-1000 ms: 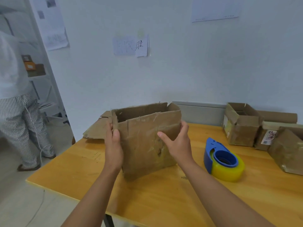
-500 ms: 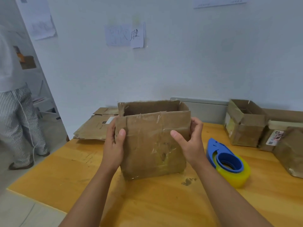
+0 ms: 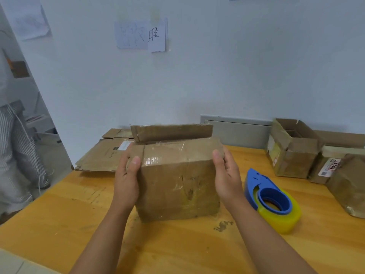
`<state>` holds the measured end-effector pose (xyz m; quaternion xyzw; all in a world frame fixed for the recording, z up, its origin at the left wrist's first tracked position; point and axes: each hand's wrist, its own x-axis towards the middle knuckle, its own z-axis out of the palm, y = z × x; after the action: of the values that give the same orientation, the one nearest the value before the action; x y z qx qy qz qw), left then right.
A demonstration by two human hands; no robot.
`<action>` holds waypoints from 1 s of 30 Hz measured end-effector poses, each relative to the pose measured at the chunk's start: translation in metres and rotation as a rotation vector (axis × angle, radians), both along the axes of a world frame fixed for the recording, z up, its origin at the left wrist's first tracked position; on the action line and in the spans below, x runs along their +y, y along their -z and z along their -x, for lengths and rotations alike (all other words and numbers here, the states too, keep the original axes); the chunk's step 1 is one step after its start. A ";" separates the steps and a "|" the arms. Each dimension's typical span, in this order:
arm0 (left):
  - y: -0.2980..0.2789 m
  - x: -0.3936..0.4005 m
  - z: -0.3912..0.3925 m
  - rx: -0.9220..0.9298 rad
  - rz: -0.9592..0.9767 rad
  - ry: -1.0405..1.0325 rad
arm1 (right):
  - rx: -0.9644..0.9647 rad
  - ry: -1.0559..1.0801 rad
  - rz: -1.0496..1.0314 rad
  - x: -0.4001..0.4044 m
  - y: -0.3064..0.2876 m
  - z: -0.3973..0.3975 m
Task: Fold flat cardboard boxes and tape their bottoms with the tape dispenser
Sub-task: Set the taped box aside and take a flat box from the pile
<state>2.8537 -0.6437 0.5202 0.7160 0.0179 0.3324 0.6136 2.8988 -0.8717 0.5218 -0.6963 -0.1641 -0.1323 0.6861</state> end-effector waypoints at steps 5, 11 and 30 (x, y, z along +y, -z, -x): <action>-0.002 0.001 0.001 0.027 0.036 -0.006 | -0.016 0.078 -0.001 0.002 -0.004 -0.004; -0.018 0.007 0.008 0.091 -0.052 0.092 | 0.032 0.000 0.071 -0.005 -0.018 -0.013; -0.028 0.009 0.004 0.071 -0.178 0.058 | -0.107 -0.016 0.439 -0.018 -0.028 -0.024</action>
<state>2.8499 -0.6349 0.5486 0.7792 -0.0108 0.2890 0.5561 2.9229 -0.8896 0.5500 -0.8196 -0.2305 -0.1248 0.5095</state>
